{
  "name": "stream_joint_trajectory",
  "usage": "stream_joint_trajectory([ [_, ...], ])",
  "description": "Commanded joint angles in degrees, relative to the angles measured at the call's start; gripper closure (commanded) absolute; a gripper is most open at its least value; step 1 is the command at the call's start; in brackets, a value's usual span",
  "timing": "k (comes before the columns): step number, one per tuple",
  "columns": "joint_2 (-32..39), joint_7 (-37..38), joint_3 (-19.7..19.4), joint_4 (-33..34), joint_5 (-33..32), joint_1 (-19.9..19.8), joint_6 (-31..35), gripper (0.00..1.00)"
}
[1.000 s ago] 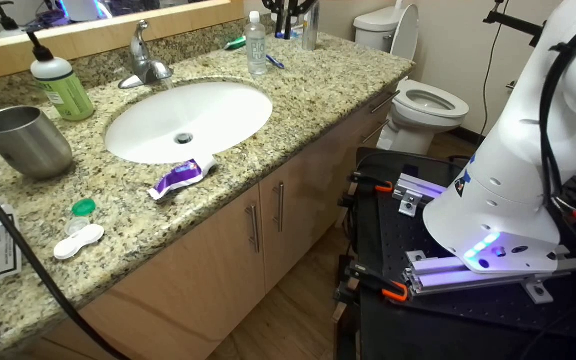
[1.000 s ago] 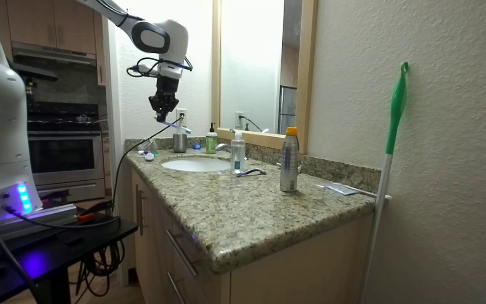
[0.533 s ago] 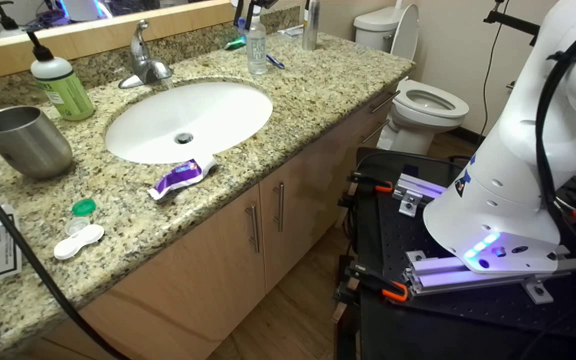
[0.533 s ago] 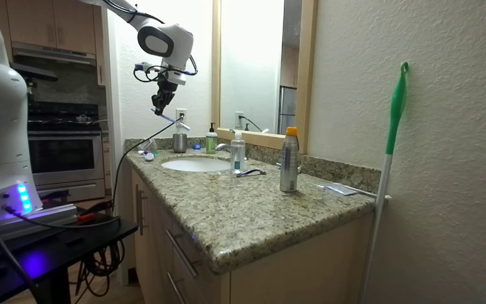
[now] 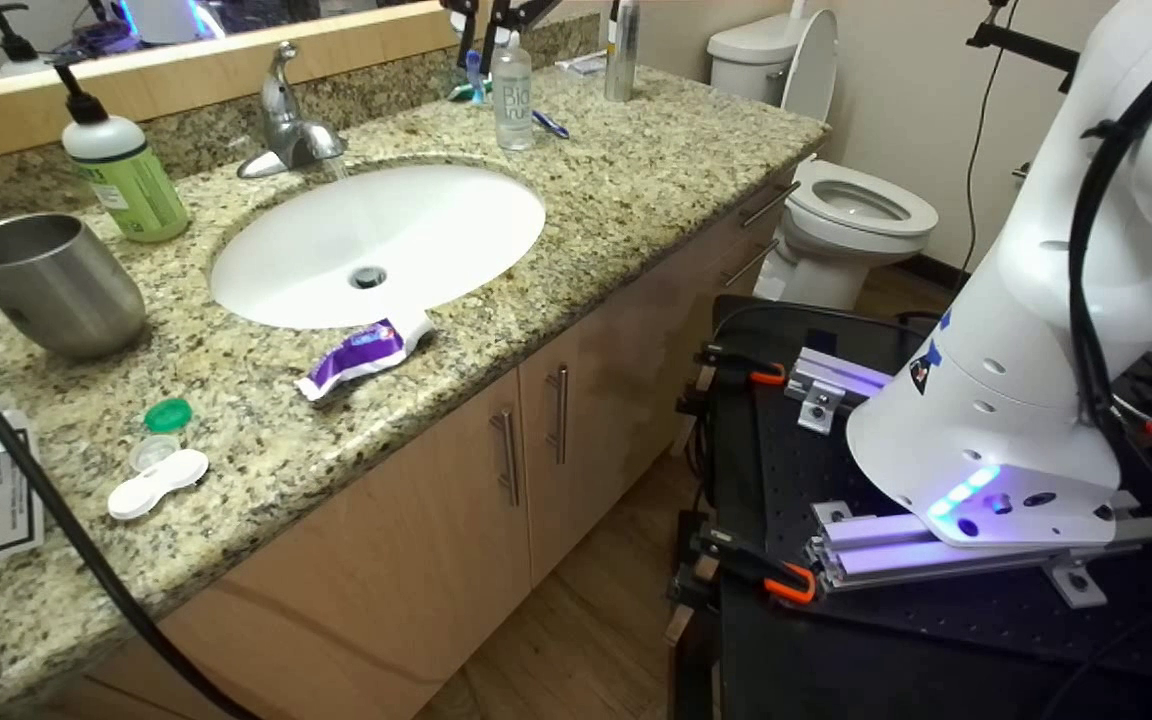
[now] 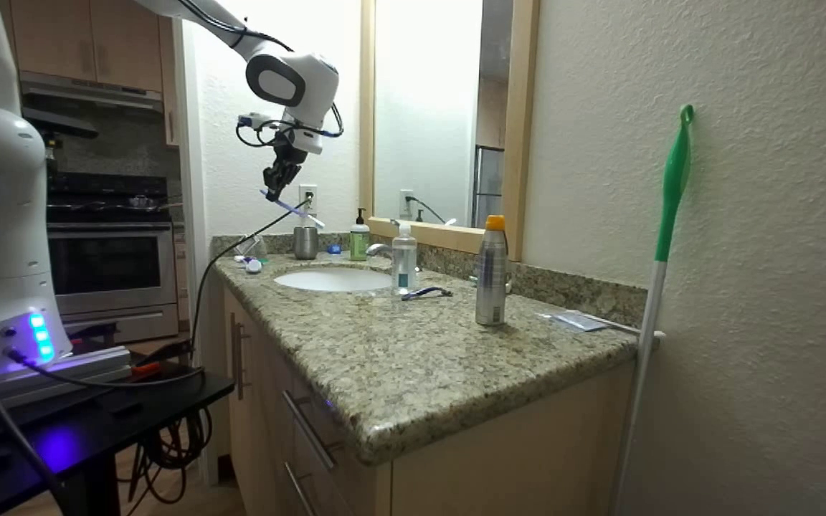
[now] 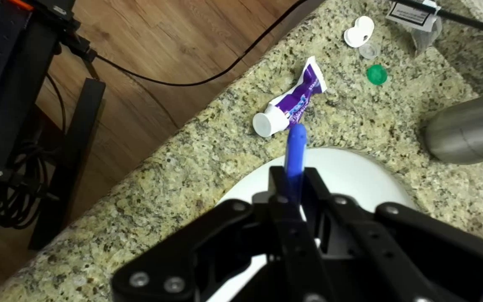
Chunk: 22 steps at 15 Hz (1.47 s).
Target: Remove the blue toothbrush from the silver cup and place it on the right side of the counter, pick up the toothbrush and place it under the running water, put the toothbrush back on the right side of the counter, close the faucet
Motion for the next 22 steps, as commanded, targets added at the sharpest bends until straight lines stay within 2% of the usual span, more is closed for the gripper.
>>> stream_joint_trajectory([
  [1, 11.9, 0.5, 1.4, 7.7, -0.6, 0.2, -2.5, 0.97],
  [5, 21.7, 1.1, 4.0, 15.7, -2.0, 2.1, -0.5, 0.97],
  [11, 32.0, 6.0, 5.7, 25.5, -5.6, 5.2, 10.5, 0.97],
  [12, 28.8, 4.5, 6.0, 22.1, -5.1, 4.5, 8.6, 0.88],
  [15, 31.7, 5.4, 6.2, 24.7, -5.3, 4.8, 10.2, 0.88],
  [16, 32.1, 5.3, 5.9, 24.8, -5.9, 4.5, 9.4, 0.97],
  [22, 38.0, 4.8, 5.9, 28.5, -7.3, 4.0, 13.9, 0.97],
])
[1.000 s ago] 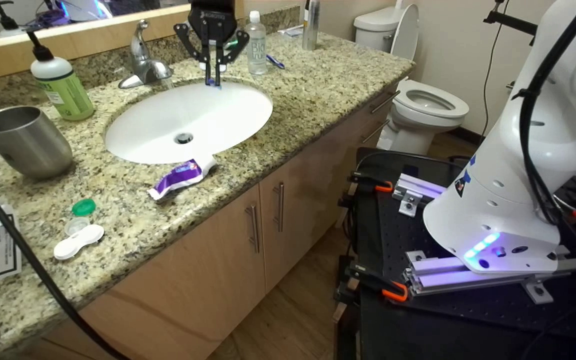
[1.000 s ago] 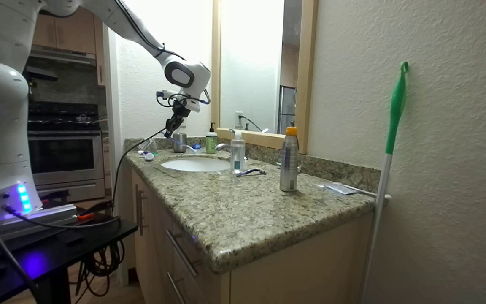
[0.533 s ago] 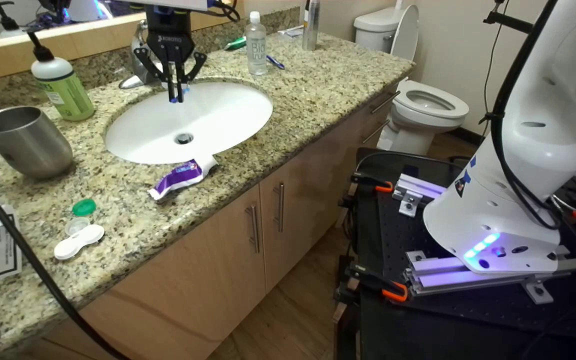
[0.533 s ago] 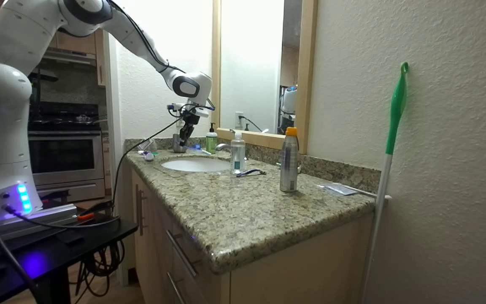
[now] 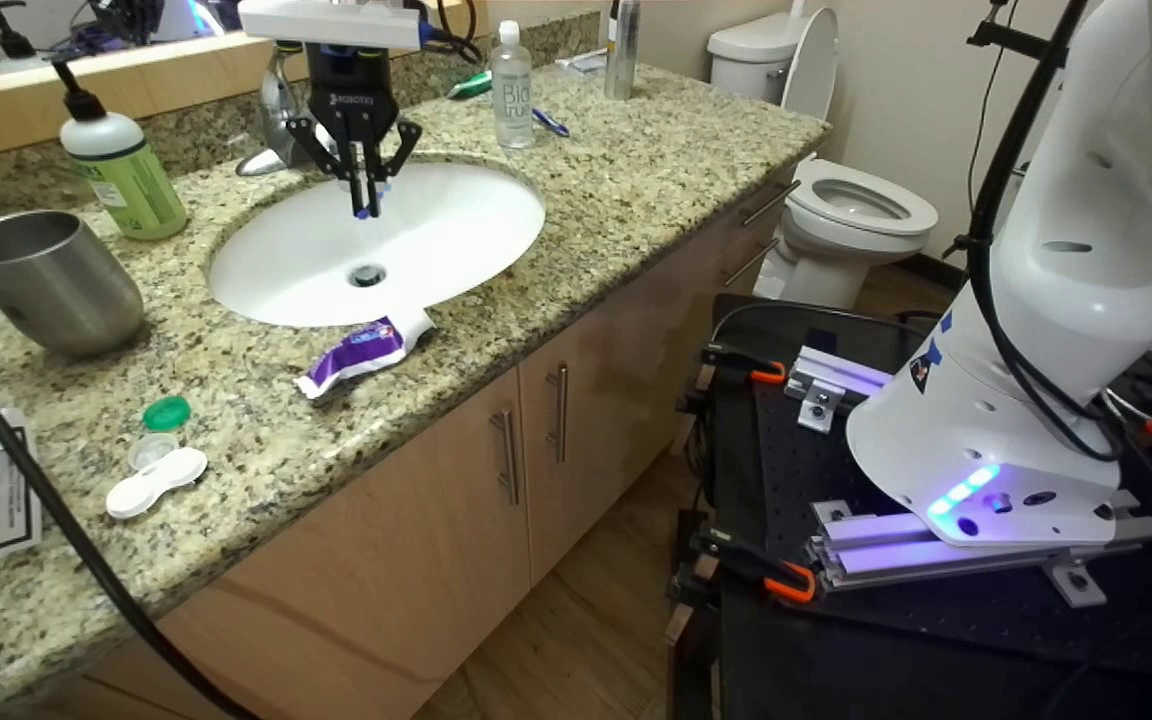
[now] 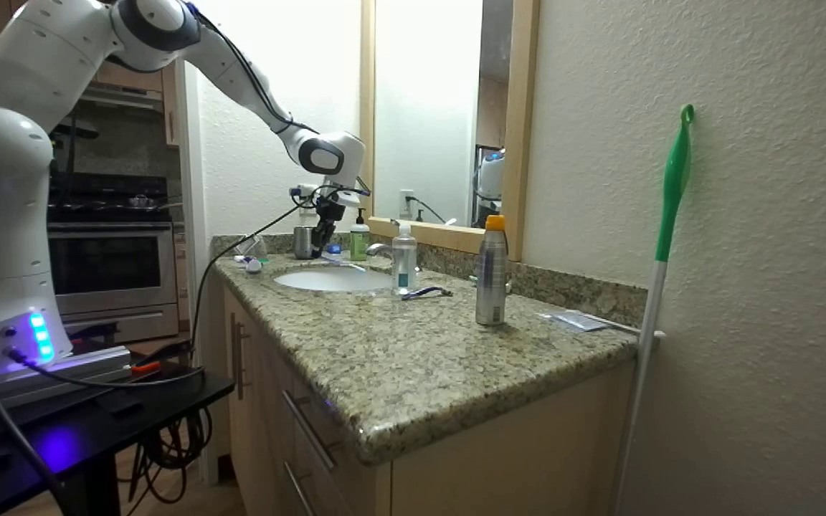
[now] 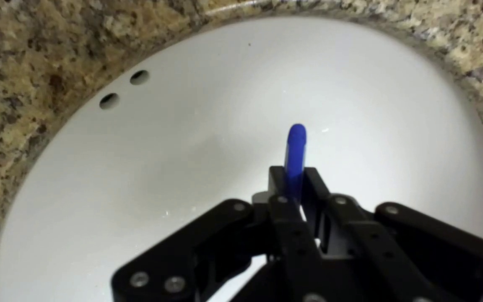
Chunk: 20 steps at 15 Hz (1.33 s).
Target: Remove the blue toothbrush from the silver cup and place it on the right side of the counter, pick up the toothbrush and place it under the running water, put the toothbrush back on the right side of the counter, close the faucet
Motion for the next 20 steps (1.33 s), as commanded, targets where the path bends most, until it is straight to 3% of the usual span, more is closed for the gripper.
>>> stream_joint_trajectory([
  [1, 3.7, -1.0, 0.9, 3.2, -0.9, -0.8, 3.1, 0.97],
  [10, -2.0, -7.9, 5.6, 0.7, 5.1, -0.3, 7.0, 0.97],
  [13, -1.2, -4.1, 3.9, 1.3, 2.3, 0.9, 8.4, 0.97],
  [19, 1.0, 4.2, 2.0, 2.1, -2.0, 0.6, 4.2, 0.97],
  [20, 1.0, 2.3, 2.7, 2.3, -1.5, 0.2, 5.6, 0.88],
])
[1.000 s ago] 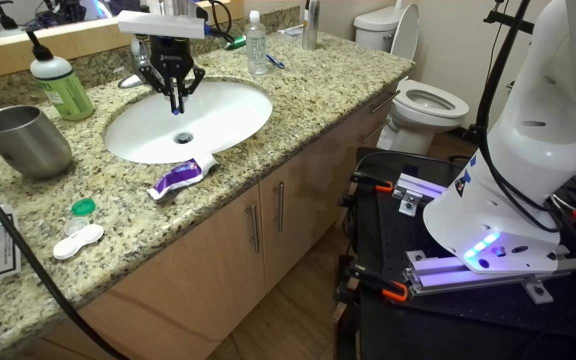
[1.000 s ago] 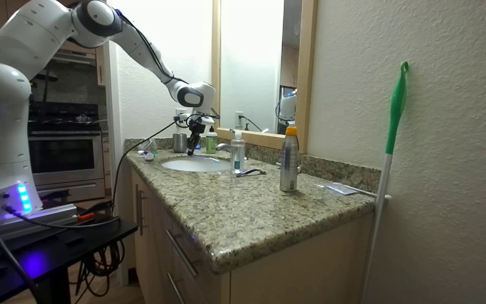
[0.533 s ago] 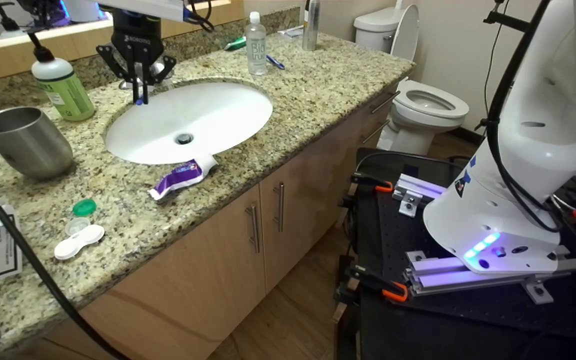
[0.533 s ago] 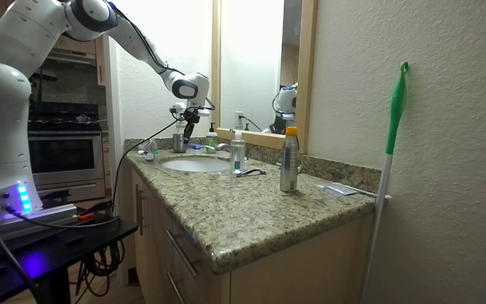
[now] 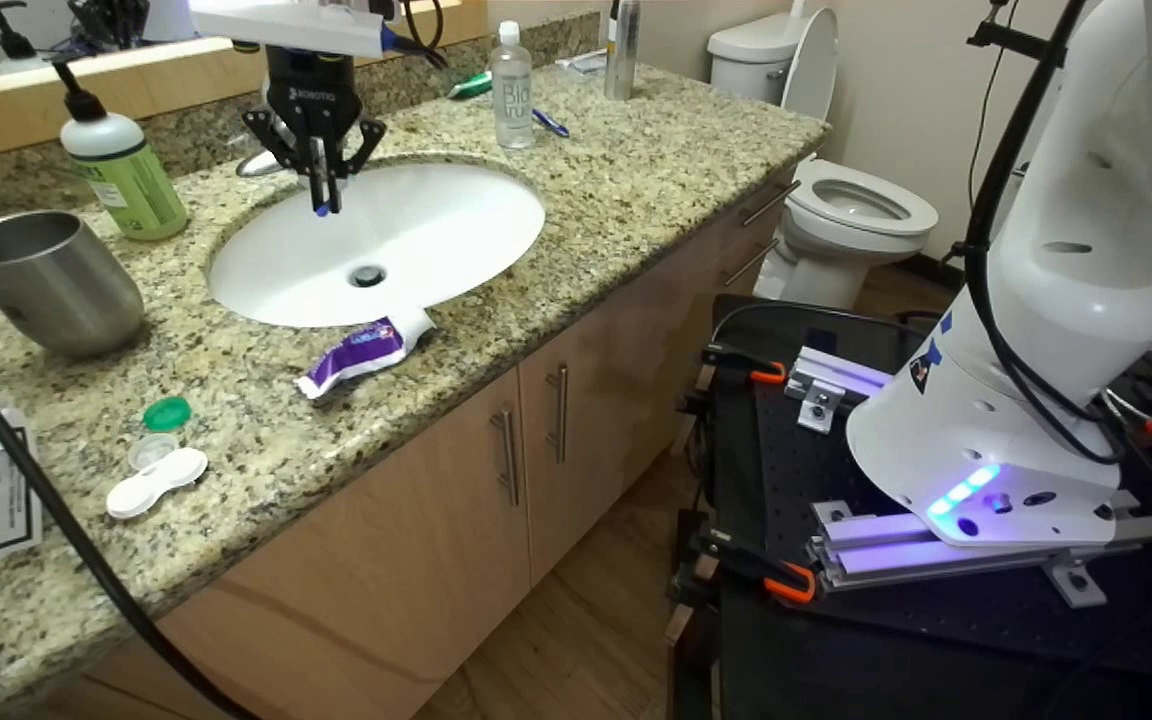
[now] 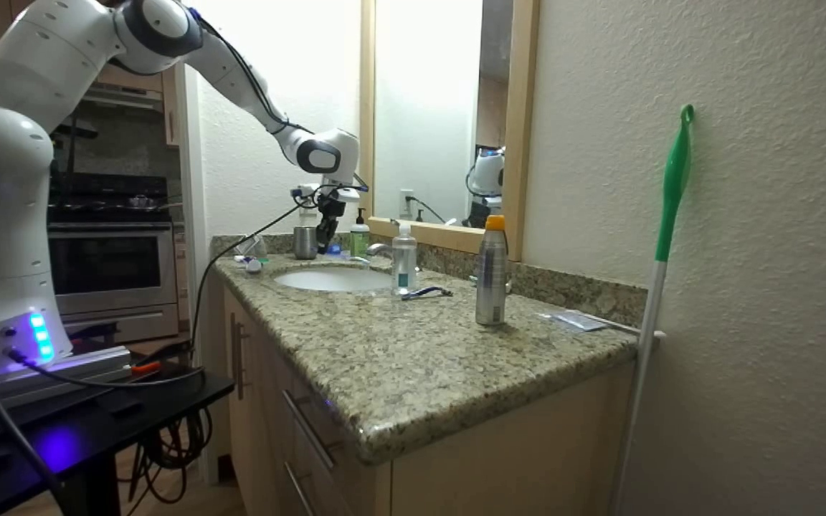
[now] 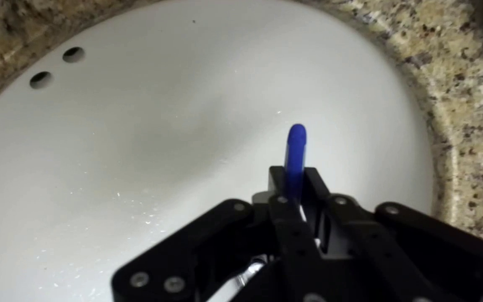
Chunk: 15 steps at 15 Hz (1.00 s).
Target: Remove the blue toothbrush from the silver cup and place it on the right side of the counter, pick up the toothbrush and place it under the running water, put the toothbrush back on the right side of the counter, close the faucet
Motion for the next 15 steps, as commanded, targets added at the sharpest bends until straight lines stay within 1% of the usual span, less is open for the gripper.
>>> stream_joint_trajectory([
  [1, 0.3, 0.8, 0.3, 0.2, -0.3, -0.4, -0.2, 0.88],
  [3, 0.5, 1.2, 0.3, 0.2, -0.4, -0.3, -0.2, 0.88],
  [4, 0.5, 1.3, 0.3, 0.2, -0.4, -0.3, -0.2, 0.97],
  [8, 0.8, 0.4, 0.5, 0.0, 0.0, -0.3, 3.0, 0.97],
  [11, 0.9, 0.8, 0.6, 0.0, 0.5, -0.4, 3.9, 0.97],
  [12, 0.6, 1.2, 0.4, 0.2, -0.3, -0.3, 2.1, 0.88],
  [13, 0.6, 1.2, 0.4, 0.2, -0.3, -0.3, 2.4, 0.88],
  [14, 0.6, 1.2, 0.4, 0.2, -0.3, -0.3, 2.5, 0.97],
  [15, 0.4, 0.8, 0.6, 0.0, 0.0, -0.4, 2.8, 0.97],
])
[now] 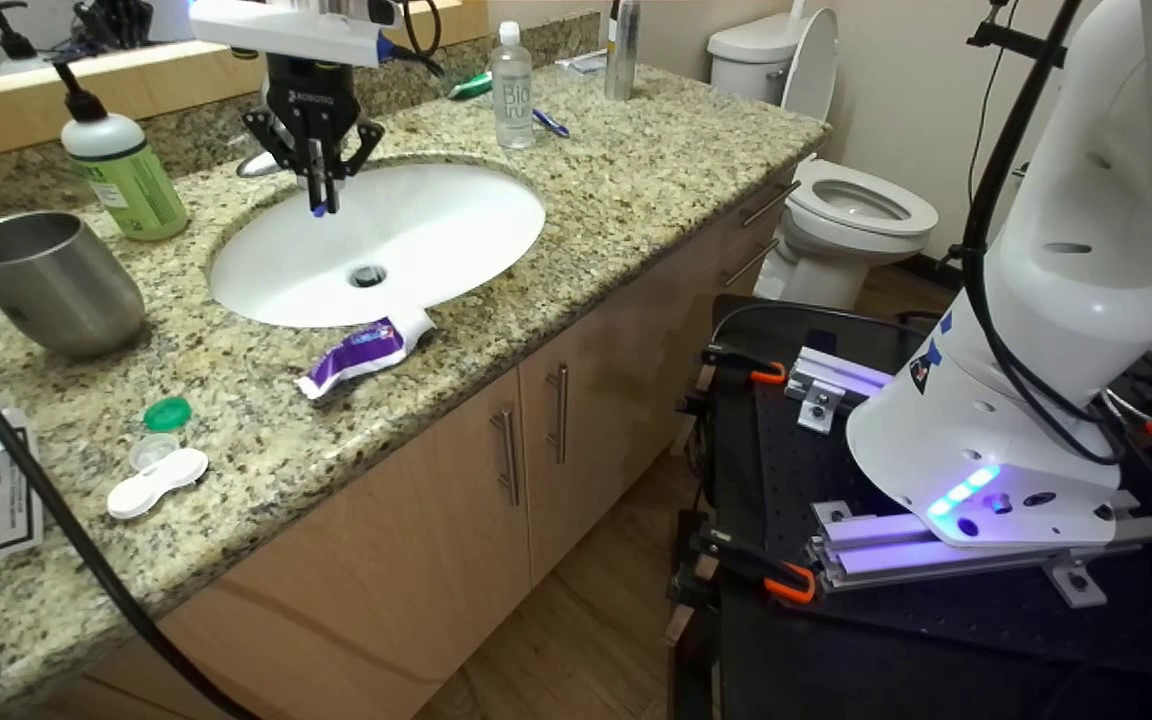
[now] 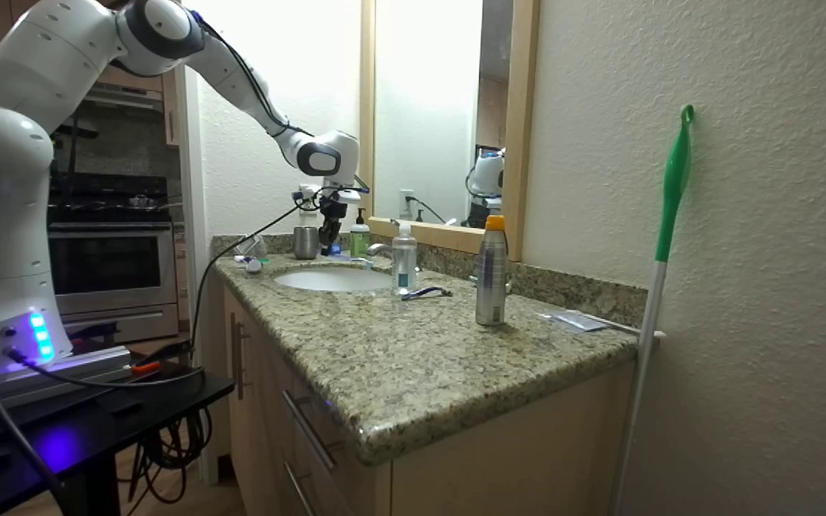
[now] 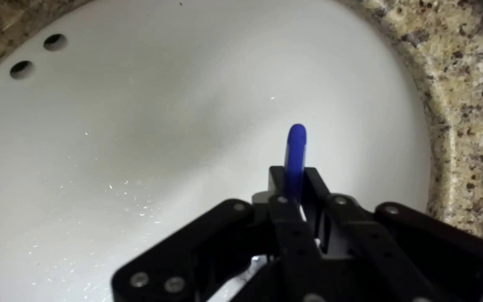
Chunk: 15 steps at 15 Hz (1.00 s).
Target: Remove the blue toothbrush from the silver cup and place it on the right side of the counter, pick up the toothbrush and place it under the running water, put the toothbrush back on the right side of the counter, close the faucet
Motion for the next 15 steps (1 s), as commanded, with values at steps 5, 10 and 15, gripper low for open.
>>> stream_joint_trajectory([
  [5, -0.7, -0.9, 1.7, 0.1, 1.0, -0.2, 0.8, 0.97],
  [10, -0.1, -0.1, 1.4, 0.8, 0.0, -0.1, -0.1, 0.88],
  [15, -0.5, 2.1, 0.8, -0.1, -0.3, 0.0, -0.3, 0.97],
])
